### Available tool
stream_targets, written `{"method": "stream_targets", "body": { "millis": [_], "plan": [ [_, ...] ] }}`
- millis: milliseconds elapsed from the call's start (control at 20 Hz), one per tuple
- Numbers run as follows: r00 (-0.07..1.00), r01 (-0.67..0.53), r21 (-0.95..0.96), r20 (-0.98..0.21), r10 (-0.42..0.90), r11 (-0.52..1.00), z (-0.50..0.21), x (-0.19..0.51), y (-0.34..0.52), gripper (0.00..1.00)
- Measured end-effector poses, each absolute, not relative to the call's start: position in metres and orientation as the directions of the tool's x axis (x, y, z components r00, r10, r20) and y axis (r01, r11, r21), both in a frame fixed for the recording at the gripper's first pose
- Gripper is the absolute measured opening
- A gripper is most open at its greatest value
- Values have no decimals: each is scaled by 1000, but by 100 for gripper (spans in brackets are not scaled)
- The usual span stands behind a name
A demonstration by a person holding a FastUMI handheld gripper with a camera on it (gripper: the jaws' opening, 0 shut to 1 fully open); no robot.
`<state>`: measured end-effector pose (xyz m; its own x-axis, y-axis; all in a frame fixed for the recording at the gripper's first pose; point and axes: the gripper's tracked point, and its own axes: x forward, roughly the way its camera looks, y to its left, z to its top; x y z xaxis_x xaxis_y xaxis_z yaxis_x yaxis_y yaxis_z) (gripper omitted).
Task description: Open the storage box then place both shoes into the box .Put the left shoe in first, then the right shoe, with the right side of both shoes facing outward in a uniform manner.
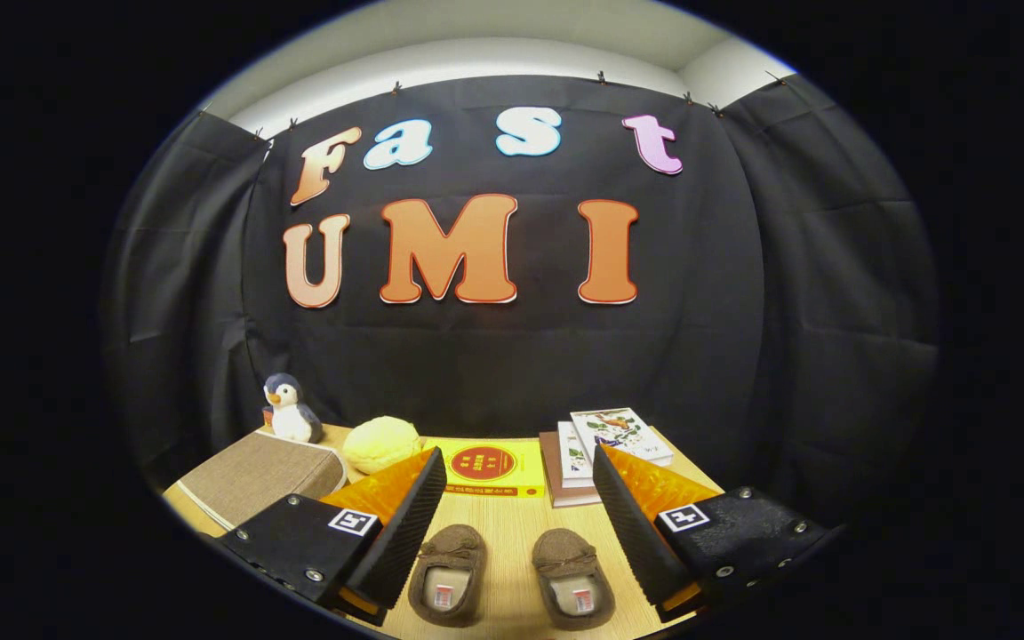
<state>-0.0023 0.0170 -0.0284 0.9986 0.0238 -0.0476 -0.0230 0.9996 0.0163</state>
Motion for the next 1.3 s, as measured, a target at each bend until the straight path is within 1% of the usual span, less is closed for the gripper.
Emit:
{"method": "stream_targets", "body": {
  "millis": [450, 650, 850, 1000, 1100, 1200, 1300],
  "plan": [
    [974, -70, 16, -215, 72, 997, -118, 9, 45, 99],
    [961, -83, 6, -263, 82, 997, -146, 16, 53, 99],
    [934, -97, 17, -345, 97, 995, -176, 17, 62, 99],
    [928, -148, -1, -347, 139, 989, -182, 20, 80, 99],
    [909, -250, 30, -339, 245, 968, -181, 15, 108, 99],
    [858, -356, 154, -337, 388, 922, -180, 6, 141, 99],
    [795, -430, 279, -334, 506, 859, -179, -1, 165, 99]
  ]
}}
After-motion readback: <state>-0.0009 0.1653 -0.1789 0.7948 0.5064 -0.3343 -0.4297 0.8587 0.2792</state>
